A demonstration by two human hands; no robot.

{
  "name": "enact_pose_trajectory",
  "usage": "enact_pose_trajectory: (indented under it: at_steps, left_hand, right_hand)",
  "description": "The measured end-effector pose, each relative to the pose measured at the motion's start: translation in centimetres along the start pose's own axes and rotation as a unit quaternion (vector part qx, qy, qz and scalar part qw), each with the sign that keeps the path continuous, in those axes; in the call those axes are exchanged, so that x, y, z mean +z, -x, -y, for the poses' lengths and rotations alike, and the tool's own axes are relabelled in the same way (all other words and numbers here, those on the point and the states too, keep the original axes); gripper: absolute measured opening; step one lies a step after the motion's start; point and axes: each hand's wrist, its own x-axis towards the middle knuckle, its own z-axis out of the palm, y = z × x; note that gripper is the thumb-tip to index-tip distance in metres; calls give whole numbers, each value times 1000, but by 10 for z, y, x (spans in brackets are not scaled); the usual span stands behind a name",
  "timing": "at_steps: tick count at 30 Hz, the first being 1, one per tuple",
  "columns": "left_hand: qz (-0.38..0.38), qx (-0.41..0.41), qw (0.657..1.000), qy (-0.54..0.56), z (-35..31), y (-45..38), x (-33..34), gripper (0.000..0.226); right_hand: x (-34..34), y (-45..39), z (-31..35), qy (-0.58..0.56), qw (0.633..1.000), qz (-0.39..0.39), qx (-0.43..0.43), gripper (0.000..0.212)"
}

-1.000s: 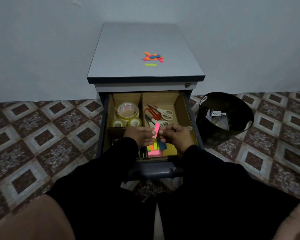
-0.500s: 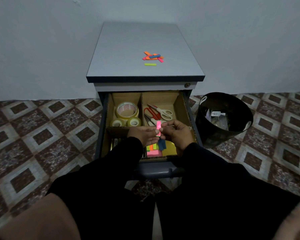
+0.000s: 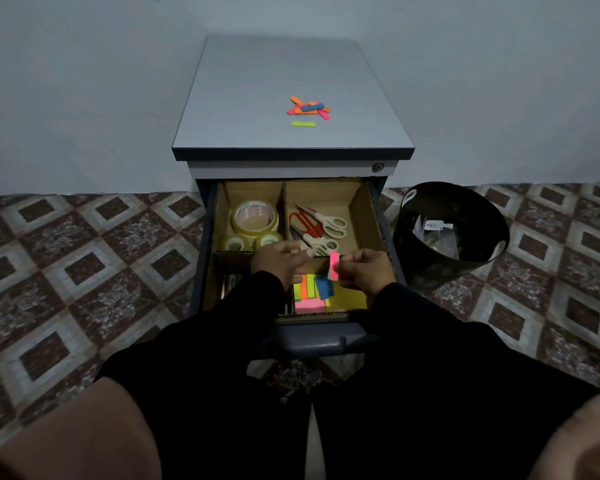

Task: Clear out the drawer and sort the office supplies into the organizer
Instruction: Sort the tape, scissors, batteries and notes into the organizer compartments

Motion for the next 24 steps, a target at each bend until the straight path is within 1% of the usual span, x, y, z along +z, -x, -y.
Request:
enact_pose_trajectory:
  at_steps: [2,3,4,6,7,9,10,12,14,16,19,24]
  left_hand:
    - [-44,76,991,-98,7,-4,-6,33]
    - [-62,124,977,-164,10,-3,-10,32]
    - [-71,174,954,-233,14,-3,-13,33]
    - [-71,251,892,-369,22,-3,-19,41]
    - [-66,271,860,-428,26,-2,-21,46]
    - [-48,280,801,-527,33,1,-24,56]
    - [-37,271,782,-559,36,2,-25,60]
    - [-20,246,769,-590,37,2,-24,64]
    - [-8,228,766,-601,36,1,-23,65]
    - [2,218,765,-606,36,0,-22,66]
    - [8,218,762,-610,37,2,-22,65]
    - [14,210,768,-605,36,3,-22,65]
  right_hand:
    - [-3,-8,-8,55,998,-6,24,26]
    - [-4,-12,-12,87,995,-11,38,26]
    - [-4,-16,-16,114,992,-20,52,25]
    - [-4,-24,-22,149,986,-40,68,22]
    - [-4,-28,-24,167,982,-50,68,20]
    - [-3,-39,-31,192,977,-69,68,11]
    - [-2,-43,-35,199,974,-77,70,8]
    - [1,-47,-39,210,971,-85,73,13]
    - [4,-43,-37,214,971,-85,71,10]
    - [6,-37,-31,217,970,-85,69,12]
    - [7,-34,-28,219,970,-85,66,24]
    - [6,-35,-32,213,972,-80,61,27]
